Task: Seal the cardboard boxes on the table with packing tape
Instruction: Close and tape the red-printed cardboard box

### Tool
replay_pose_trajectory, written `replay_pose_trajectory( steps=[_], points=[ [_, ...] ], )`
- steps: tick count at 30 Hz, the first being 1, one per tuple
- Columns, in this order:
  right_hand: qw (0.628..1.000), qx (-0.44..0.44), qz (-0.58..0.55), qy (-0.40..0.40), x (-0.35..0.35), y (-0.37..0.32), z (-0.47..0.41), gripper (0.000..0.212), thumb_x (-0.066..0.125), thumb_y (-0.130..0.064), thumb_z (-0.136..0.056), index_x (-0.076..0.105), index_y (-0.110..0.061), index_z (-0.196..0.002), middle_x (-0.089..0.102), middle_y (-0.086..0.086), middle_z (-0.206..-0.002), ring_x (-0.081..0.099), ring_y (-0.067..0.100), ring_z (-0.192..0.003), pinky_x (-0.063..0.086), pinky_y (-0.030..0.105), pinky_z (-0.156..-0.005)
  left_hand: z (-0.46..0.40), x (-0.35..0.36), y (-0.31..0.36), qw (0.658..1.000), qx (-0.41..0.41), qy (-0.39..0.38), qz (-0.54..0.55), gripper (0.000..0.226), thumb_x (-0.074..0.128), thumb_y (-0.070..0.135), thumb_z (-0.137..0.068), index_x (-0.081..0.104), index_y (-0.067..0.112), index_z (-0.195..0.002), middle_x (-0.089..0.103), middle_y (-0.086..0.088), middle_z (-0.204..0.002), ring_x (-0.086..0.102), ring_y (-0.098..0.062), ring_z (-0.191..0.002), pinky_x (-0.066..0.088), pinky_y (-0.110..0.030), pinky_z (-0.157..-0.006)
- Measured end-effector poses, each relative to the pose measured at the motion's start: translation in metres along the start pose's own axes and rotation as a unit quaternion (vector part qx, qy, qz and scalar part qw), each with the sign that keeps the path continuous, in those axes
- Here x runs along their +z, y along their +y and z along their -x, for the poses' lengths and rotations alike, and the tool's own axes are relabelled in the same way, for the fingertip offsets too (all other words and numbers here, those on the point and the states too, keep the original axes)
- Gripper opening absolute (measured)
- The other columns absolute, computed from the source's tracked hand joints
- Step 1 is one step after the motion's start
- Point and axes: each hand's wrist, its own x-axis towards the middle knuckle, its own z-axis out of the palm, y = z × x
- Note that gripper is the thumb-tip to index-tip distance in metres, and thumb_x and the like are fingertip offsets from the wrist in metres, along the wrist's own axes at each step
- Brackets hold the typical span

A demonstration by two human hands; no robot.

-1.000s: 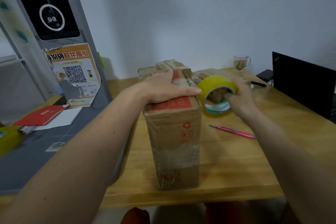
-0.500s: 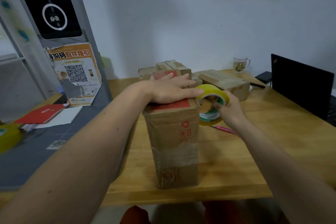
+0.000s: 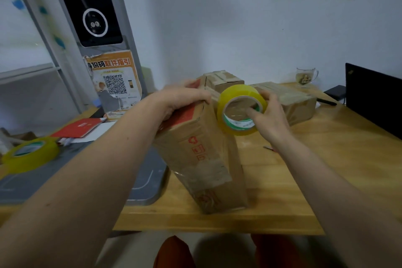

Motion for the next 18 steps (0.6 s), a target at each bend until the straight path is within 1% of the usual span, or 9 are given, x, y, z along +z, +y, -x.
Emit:
replay_pose_trajectory(
  steps=[3, 5, 7, 9, 12, 13, 15, 16, 18],
  points=[
    [0.996, 0.03, -0.059, 0.055, 0.004, -0.011, 0.003, 0.054, 0.07, -0.022, -0.086, 0.045, -0.018, -0.133, 0.055, 0.0, -0.123, 0.052, 0.017, -0.112, 0.046, 0.035, -0.092, 0.006, -0.006, -0.013, 0.985, 0.012, 0.032, 0.169, 0.083, 0.084, 0.031, -0.061, 0.053, 0.035, -0.138, 0.067, -0.002, -0.113, 0.068, -0.023, -0.096, 0.057, -0.031, -0.076],
    [0.993, 0.031, -0.092, 0.072, 0.005, -0.021, 0.0, 0.048, 0.069, -0.02, -0.085, 0.049, -0.016, -0.128, 0.058, 0.002, -0.117, 0.057, 0.018, -0.106, 0.05, 0.037, -0.09, 0.007, -0.004, -0.021, 0.965, 0.013, 0.024, 0.259, 0.088, 0.084, 0.023, -0.059, 0.051, 0.03, -0.141, 0.069, -0.006, -0.116, 0.069, -0.025, -0.101, 0.058, -0.039, -0.087],
    [0.991, 0.015, -0.11, 0.069, 0.005, -0.031, -0.003, 0.04, 0.067, -0.019, -0.085, 0.051, -0.019, -0.123, 0.06, -0.003, -0.104, 0.06, 0.011, -0.094, 0.049, 0.028, -0.078, 0.009, 0.004, -0.033, 0.944, 0.016, 0.012, 0.33, 0.097, 0.082, 0.021, -0.052, 0.049, 0.028, -0.143, 0.067, -0.008, -0.124, 0.067, -0.026, -0.108, 0.055, -0.044, -0.094],
    [0.993, -0.001, -0.105, 0.049, 0.006, -0.037, -0.004, 0.039, 0.065, -0.02, -0.086, 0.049, -0.021, -0.122, 0.058, -0.005, -0.1, 0.058, 0.007, -0.089, 0.046, 0.024, -0.075, 0.01, 0.02, -0.051, 0.924, 0.017, 0.006, 0.381, 0.091, 0.08, 0.019, -0.056, 0.051, 0.027, -0.141, 0.073, -0.003, -0.115, 0.072, -0.019, -0.099, 0.059, -0.034, -0.081],
    [0.998, 0.007, -0.068, -0.009, 0.014, -0.031, 0.002, 0.038, 0.064, -0.018, -0.089, 0.048, -0.018, -0.123, 0.056, 0.0, -0.11, 0.056, 0.013, -0.097, 0.043, 0.026, -0.081, 0.012, 0.053, -0.084, 0.896, -0.004, 0.019, 0.443, 0.048, 0.069, 0.011, -0.081, 0.061, 0.029, -0.124, 0.077, 0.011, -0.085, 0.073, -0.006, -0.072, 0.055, -0.021, -0.055],
    [0.998, 0.013, -0.048, -0.037, 0.019, -0.026, 0.005, 0.036, 0.064, -0.019, -0.089, 0.048, -0.018, -0.121, 0.056, -0.002, -0.108, 0.056, 0.013, -0.096, 0.043, 0.024, -0.077, 0.014, 0.063, -0.094, 0.885, -0.012, 0.017, 0.465, 0.041, 0.065, 0.011, -0.084, 0.064, 0.03, -0.121, 0.077, 0.01, -0.086, 0.073, -0.006, -0.074, 0.056, -0.023, -0.057],
    [0.995, 0.019, -0.009, -0.097, 0.028, -0.017, 0.012, 0.034, 0.064, -0.021, -0.091, 0.045, -0.021, -0.119, 0.055, -0.007, -0.099, 0.057, 0.011, -0.09, 0.046, 0.023, -0.07, 0.019, 0.076, -0.112, 0.869, -0.034, 0.006, 0.493, 0.045, 0.068, 0.02, -0.082, 0.064, 0.033, -0.125, 0.075, 0.002, -0.109, 0.071, -0.015, -0.098, 0.059, -0.035, -0.082],
    [0.992, 0.022, 0.001, -0.121, 0.032, -0.014, 0.015, 0.033, 0.063, -0.021, -0.092, 0.044, -0.023, -0.12, 0.054, -0.009, -0.097, 0.056, 0.011, -0.09, 0.047, 0.024, -0.07, 0.021, 0.079, -0.119, 0.869, -0.047, -0.003, 0.493, 0.054, 0.07, 0.025, -0.077, 0.061, 0.035, -0.13, 0.07, -0.004, -0.123, 0.064, -0.024, -0.114, 0.052, -0.043, -0.099],
    [0.988, 0.028, 0.005, -0.151, 0.041, -0.008, 0.02, 0.03, 0.059, -0.02, -0.095, 0.041, -0.026, -0.118, 0.053, -0.009, -0.097, 0.055, 0.01, -0.09, 0.045, 0.026, -0.069, 0.021, 0.082, -0.13, 0.878, -0.056, -0.015, 0.475, 0.067, 0.068, 0.031, -0.07, 0.057, 0.037, -0.135, 0.061, -0.01, -0.135, 0.051, -0.037, -0.129, 0.037, -0.05, -0.111]
  ],
)
